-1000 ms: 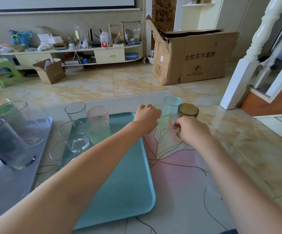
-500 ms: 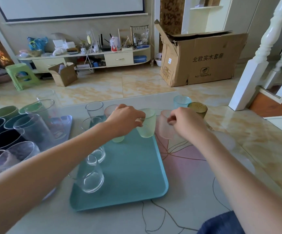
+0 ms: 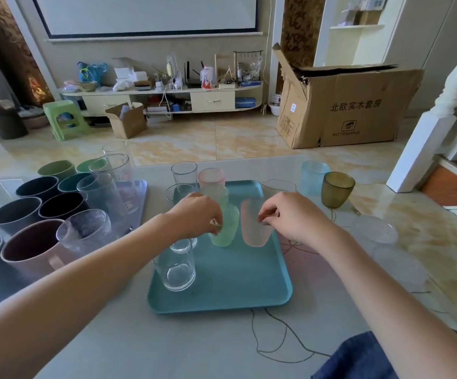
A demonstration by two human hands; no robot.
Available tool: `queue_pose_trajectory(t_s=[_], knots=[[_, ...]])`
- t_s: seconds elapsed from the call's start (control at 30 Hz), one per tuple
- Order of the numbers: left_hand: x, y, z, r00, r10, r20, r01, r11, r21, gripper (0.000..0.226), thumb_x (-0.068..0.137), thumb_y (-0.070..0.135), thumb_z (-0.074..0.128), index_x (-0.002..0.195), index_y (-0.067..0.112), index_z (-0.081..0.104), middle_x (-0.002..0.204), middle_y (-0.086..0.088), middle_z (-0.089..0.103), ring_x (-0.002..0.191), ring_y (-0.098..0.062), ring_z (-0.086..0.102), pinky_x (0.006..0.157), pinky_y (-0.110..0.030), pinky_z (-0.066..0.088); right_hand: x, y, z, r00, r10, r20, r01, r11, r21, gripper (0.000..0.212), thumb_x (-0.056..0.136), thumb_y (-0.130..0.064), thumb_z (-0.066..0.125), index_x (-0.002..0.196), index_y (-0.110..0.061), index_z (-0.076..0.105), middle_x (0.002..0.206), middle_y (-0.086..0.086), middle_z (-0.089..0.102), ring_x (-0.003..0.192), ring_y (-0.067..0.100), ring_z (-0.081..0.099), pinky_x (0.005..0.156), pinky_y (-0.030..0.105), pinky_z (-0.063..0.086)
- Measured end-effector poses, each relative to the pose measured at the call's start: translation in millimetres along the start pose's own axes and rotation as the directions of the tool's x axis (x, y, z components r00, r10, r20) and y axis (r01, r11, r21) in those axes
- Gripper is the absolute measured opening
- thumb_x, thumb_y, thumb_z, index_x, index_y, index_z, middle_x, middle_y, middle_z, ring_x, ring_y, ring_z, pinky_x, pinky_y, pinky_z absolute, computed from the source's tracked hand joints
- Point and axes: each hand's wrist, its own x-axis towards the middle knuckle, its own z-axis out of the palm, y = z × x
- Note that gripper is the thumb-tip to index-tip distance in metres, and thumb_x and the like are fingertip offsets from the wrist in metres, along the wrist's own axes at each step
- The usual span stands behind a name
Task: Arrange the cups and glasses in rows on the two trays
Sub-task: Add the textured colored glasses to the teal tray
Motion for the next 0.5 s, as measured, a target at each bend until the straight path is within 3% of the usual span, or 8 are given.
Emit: queue_pose_trajectory(t_s=[0.17, 0.27, 0.33, 0.4, 0.5], knots=[[1.4, -2.3, 9.7, 0.998, -0.048, -0.029, 0.045, 0.995, -0.09, 0.027, 0.085, 0.033, 0.064, 0.111, 0.025, 0.068, 0.114, 0.008, 0.067, 0.107, -0.016, 0.059, 0.084, -0.024, 0.038, -3.8, -8.4, 0.7, 0.987, -0.089, 0.133, 0.089, 0.996, 0.007, 0.018, 0.084, -0.014, 0.064, 0.092, -0.025, 0.076, 0.09, -0.011, 0.071, 0.073, 0.0, 0.059, 0.066, 0.014, 0.043], [-3.7, -13.9, 6.8, 0.999, -0.036, -0.015, 0.032, 0.978, -0.207, 0.032, 0.079, 0.023, 0.072, 0.111, 0.023, 0.067, 0.109, 0.009, 0.064, 0.104, -0.012, 0.057, 0.089, -0.026, 0.042, -4.9, -12.0, 1.7, 0.976, -0.135, 0.169, 0.133, 0.991, 0.024, 0.022, 0.083, -0.011, 0.063, 0.091, -0.026, 0.077, 0.082, -0.015, 0.068, 0.061, -0.011, 0.051, 0.056, 0.004, 0.034], [-10.6, -25.3, 5.4, 0.993, -0.066, -0.097, 0.032, 0.949, -0.313, 0.032, 0.076, 0.011, 0.071, 0.106, 0.02, 0.067, 0.1, 0.012, 0.061, 0.096, -0.009, 0.055, 0.091, -0.027, 0.045, -5.3, -14.2, 3.7, 0.969, -0.161, 0.19, 0.158, 0.987, 0.032, 0.022, 0.083, -0.011, 0.064, 0.091, -0.027, 0.077, 0.072, -0.02, 0.061, 0.061, -0.012, 0.05, 0.056, 0.004, 0.033], [-19.5, -35.4, 7.3, 0.97, -0.148, -0.191, 0.072, 0.932, -0.355, 0.025, 0.075, 0.003, 0.064, 0.096, 0.016, 0.065, 0.089, 0.01, 0.06, 0.086, -0.012, 0.056, 0.082, -0.028, 0.048, -5.0, -17.1, 7.7, 0.96, -0.177, 0.215, 0.175, 0.984, 0.03, 0.02, 0.081, -0.013, 0.067, 0.09, -0.028, 0.077, 0.066, -0.022, 0.056, 0.062, -0.009, 0.05, 0.058, 0.009, 0.034], [-32.0, -41.0, 12.2, 0.966, -0.222, -0.133, 0.172, 0.935, -0.311, 0.01, 0.078, 0.01, 0.062, 0.087, 0.014, 0.059, 0.079, 0.006, 0.055, 0.079, -0.02, 0.056, 0.072, -0.032, 0.048, -6.2, -22.6, 15.6, 0.94, -0.202, 0.275, 0.201, 0.979, 0.032, 0.019, 0.078, -0.014, 0.069, 0.088, -0.028, 0.077, 0.066, -0.021, 0.058, 0.064, -0.006, 0.052, 0.061, 0.014, 0.036]])
